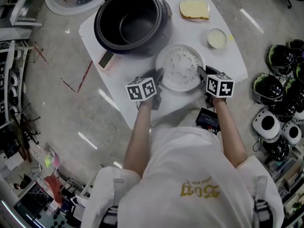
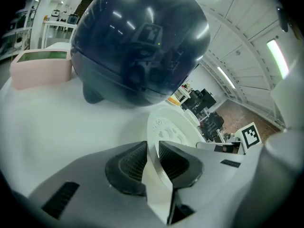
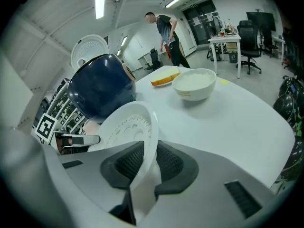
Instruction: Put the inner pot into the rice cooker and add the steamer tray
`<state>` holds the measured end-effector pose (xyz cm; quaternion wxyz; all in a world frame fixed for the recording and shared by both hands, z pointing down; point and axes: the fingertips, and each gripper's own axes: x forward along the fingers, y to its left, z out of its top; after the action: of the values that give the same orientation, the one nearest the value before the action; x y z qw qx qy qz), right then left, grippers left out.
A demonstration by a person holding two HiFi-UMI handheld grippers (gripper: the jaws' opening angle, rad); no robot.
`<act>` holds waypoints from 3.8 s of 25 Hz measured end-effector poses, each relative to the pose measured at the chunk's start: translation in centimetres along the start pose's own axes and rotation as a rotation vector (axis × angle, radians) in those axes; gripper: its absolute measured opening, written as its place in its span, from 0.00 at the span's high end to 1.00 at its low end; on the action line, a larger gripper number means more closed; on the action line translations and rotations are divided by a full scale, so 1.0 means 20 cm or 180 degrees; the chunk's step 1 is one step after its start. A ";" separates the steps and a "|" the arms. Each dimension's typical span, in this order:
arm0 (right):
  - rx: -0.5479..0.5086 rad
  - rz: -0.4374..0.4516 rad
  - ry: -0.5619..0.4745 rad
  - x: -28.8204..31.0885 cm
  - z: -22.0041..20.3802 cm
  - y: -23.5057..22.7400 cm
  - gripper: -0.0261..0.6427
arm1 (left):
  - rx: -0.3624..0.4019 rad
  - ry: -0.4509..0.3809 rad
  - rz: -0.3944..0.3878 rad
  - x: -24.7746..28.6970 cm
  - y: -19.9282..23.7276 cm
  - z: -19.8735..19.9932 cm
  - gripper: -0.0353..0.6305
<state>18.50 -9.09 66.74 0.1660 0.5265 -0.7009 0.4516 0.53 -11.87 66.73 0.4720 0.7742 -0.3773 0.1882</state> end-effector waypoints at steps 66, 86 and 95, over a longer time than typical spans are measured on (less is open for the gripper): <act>-0.0443 0.1420 -0.1218 -0.36 1.35 0.94 0.84 | 0.0299 -0.2034 -0.0209 -0.96 -0.35 1.24 0.81; -0.0913 0.1580 -0.0682 0.05 1.42 1.14 0.83 | 0.0101 -0.2069 0.0435 -0.96 0.02 1.33 0.83; -0.1270 0.1391 -0.0585 0.11 1.41 1.14 0.82 | 0.0276 -0.1972 0.0603 -0.93 0.04 1.34 0.82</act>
<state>4.31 -32.39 42.67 0.1010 0.3591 -0.8844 0.2806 -13.69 -27.94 42.21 0.2817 0.7755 -0.5650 0.0026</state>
